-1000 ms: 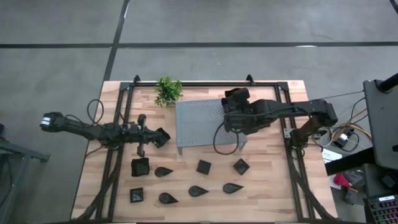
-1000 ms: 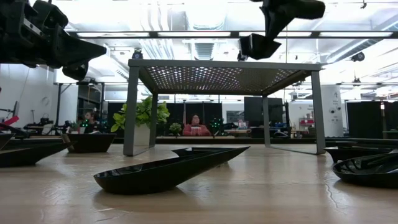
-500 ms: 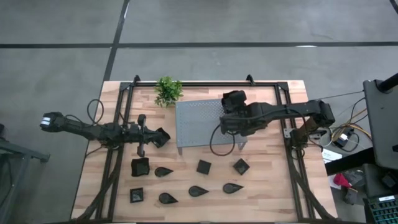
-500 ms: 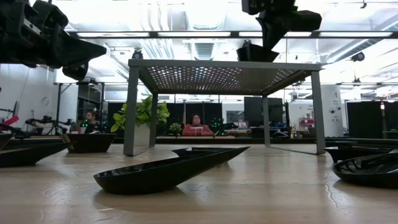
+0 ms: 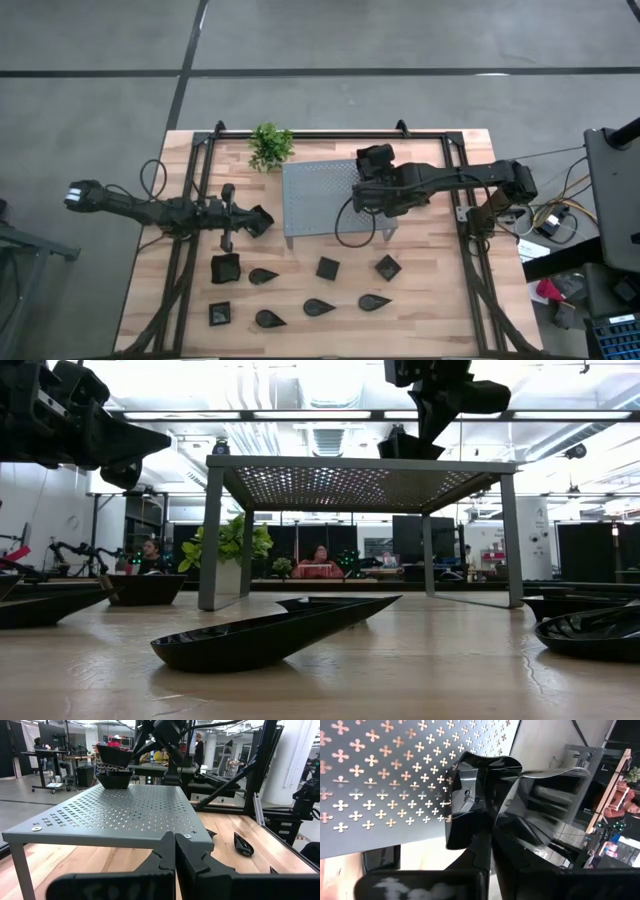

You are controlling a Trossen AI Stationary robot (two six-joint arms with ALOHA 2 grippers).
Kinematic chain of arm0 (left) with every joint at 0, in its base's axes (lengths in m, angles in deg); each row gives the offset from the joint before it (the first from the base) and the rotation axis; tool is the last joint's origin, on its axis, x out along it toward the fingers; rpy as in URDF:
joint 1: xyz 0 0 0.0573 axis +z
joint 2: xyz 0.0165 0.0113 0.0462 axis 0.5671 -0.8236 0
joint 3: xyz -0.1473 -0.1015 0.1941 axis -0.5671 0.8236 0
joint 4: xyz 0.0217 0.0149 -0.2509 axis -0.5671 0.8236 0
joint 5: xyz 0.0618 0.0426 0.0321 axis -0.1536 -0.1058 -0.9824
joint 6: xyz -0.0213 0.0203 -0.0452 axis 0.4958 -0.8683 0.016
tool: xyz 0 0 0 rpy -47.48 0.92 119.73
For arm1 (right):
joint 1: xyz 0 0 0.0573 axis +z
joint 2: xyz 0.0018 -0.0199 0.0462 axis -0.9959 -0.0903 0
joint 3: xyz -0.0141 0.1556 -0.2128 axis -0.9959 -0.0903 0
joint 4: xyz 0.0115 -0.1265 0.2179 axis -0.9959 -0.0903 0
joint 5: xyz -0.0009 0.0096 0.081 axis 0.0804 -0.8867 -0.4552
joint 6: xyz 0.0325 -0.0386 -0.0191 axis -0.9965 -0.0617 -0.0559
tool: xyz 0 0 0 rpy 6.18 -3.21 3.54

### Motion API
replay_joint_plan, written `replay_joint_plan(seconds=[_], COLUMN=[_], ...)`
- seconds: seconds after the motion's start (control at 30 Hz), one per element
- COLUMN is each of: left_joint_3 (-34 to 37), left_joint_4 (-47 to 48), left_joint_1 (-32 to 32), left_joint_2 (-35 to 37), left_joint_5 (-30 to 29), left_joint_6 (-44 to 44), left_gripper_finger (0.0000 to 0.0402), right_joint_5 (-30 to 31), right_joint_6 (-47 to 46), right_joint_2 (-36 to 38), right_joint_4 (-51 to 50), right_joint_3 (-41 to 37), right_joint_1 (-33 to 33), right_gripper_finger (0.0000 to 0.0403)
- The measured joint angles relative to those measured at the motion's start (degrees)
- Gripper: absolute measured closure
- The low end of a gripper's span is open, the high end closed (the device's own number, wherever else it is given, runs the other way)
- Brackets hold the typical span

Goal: Pick & Place Mini shaped plates
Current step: Stack the black distorted square plate on top of the black distorted square plate on the shelf, then put the black drop-shaped plate on the shelf

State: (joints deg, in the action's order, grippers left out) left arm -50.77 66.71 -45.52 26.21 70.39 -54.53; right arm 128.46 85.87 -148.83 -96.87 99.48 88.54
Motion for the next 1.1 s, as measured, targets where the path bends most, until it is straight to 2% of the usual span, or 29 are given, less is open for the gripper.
replay_joint_plan(seconds=[0.27,0.5,0.83,1.1], left_joint_3=[0.0,0.0,0.0,0.0], left_joint_4=[0.0,0.0,0.0,0.0], left_joint_1=[0.0,0.0,0.0,0.0], left_joint_2=[0.0,0.0,0.0,0.0], left_joint_5=[0.0,0.0,0.0,0.0], left_joint_6=[0.0,0.0,0.0,0.0], left_gripper_finger=[0.0401,0.0401,0.0401,0.0401], right_joint_5=[0.1,0.1,0.1,-0.1], right_joint_6=[-0.6,-9.9,-16.0,-19.9], right_joint_2=[0.0,0.0,0.1,0.1], right_joint_4=[0.0,0.0,-0.9,-0.9], right_joint_3=[0.0,0.3,0.3,0.3], right_joint_1=[-0.1,0.2,4.1,11.0], right_gripper_finger=[0.0324,0.0291,0.0297,0.0317])
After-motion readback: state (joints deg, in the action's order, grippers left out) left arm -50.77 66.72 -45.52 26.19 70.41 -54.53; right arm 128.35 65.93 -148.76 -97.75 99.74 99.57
